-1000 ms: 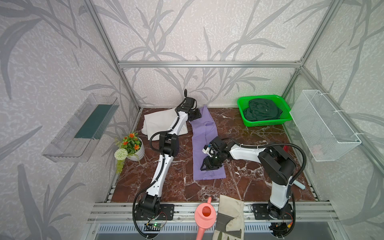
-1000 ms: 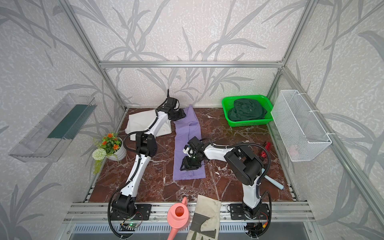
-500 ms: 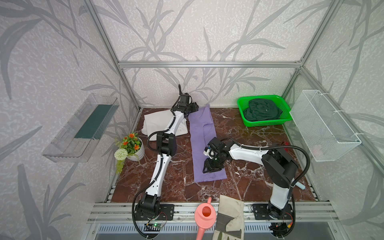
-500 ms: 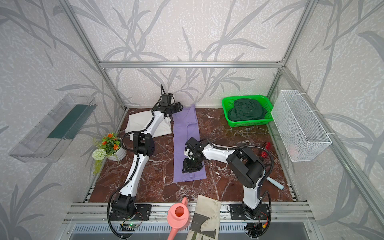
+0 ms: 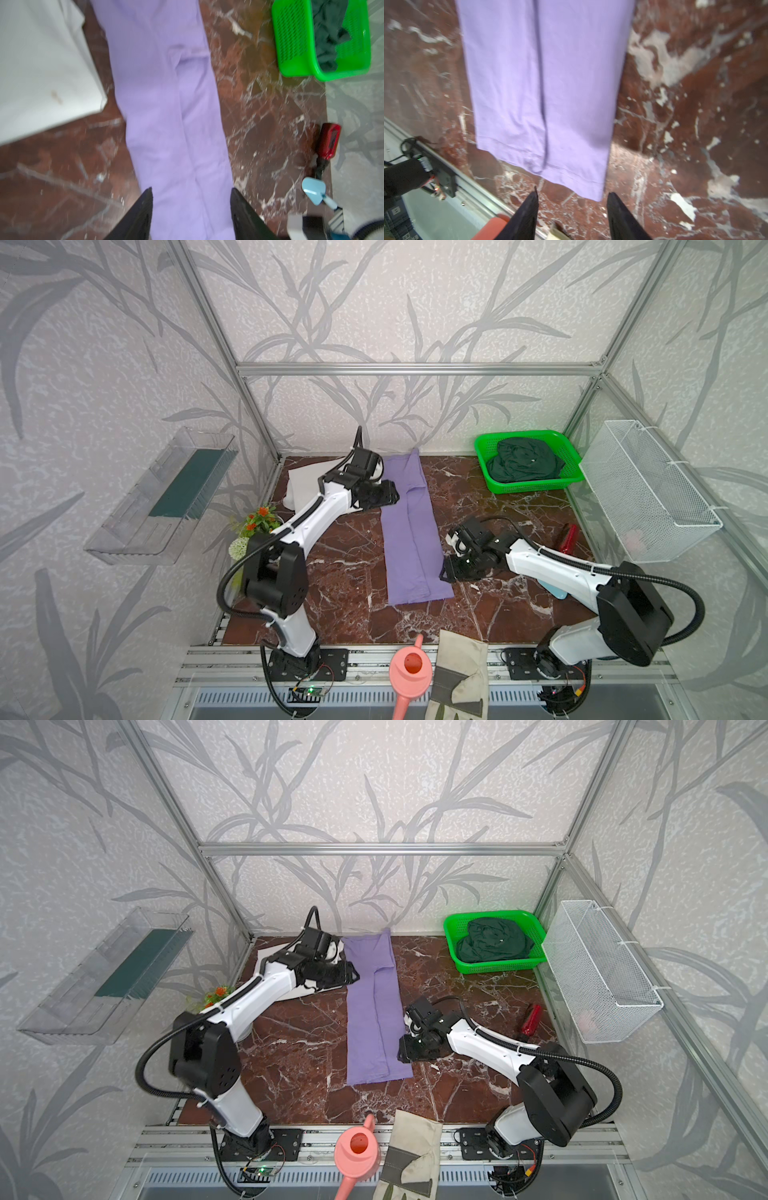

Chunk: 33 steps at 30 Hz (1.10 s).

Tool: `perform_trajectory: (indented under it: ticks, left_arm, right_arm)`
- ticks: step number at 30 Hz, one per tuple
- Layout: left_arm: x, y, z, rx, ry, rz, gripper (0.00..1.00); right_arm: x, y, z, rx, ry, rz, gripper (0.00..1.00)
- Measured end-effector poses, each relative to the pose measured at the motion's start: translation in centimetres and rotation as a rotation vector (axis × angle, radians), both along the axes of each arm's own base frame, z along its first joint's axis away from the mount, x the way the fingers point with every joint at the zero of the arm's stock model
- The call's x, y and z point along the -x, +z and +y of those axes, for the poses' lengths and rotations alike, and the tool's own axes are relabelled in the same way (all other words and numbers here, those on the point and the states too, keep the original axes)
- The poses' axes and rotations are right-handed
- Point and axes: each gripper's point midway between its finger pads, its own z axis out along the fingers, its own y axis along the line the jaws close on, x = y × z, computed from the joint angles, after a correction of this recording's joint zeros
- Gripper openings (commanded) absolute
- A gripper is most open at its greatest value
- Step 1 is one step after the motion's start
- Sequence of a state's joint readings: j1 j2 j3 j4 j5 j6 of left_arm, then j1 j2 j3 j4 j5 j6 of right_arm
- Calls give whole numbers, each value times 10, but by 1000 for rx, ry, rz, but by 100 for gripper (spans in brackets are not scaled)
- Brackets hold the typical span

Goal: Fold and stack the t-shirts
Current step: 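Straighten the strip with the left gripper at its far end while right holds, then move both grippers to the strip's near end and pinch its corners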

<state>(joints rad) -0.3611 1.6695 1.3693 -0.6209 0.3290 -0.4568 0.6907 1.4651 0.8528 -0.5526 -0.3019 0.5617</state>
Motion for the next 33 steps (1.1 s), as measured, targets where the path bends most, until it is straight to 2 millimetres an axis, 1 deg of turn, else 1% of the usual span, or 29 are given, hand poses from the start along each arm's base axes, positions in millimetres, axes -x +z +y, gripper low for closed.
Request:
perform_trajectory:
  ticks: [2, 3, 4, 6, 8, 10, 12, 16, 19, 25, 28, 31, 33]
  left_arm:
    - [39, -29, 2, -17, -11, 96, 59]
    - [55, -44, 3, -27, -13, 142, 59]
    - [78, -63, 4, -39, -16, 206, 58]
    - [116, -94, 9, -54, -14, 313, 58]
    - [154, -115, 13, -56, -9, 413, 58]
    - [174, -123, 15, -45, -2, 460, 58]
    - [183, -126, 11, -26, -3, 483, 58]
    - [190, -129, 2, 11, -15, 499, 58]
    - [196, -131, -2, 27, -27, 513, 54]
    - [209, -135, -4, 22, -44, 541, 49]
    - [213, -137, -3, 25, -43, 549, 45]
    - [214, -138, -8, 31, -54, 555, 41]
    - [214, -139, -14, 36, -67, 563, 33]
  right_arm:
    - [9, -13, -7, 25, -1, 34, 54]
    - [11, -17, -8, 30, -1, 44, 53]
    - [13, -22, -9, 35, -3, 58, 53]
    - [15, -29, -8, 35, -4, 77, 52]
    - [16, -35, -6, 32, -4, 93, 51]
    - [14, -35, -3, 19, -3, 90, 50]
    - [13, -36, -1, 13, -6, 90, 45]
    - [13, -38, 1, 9, -12, 98, 38]
    - [12, -40, 3, 6, -16, 104, 34]
    - [13, -40, 6, 10, -17, 111, 29]
    - [14, -41, 9, 13, -10, 114, 28]
    - [16, -41, 14, 14, 2, 111, 25]
    - [18, -41, 15, 16, 10, 110, 20]
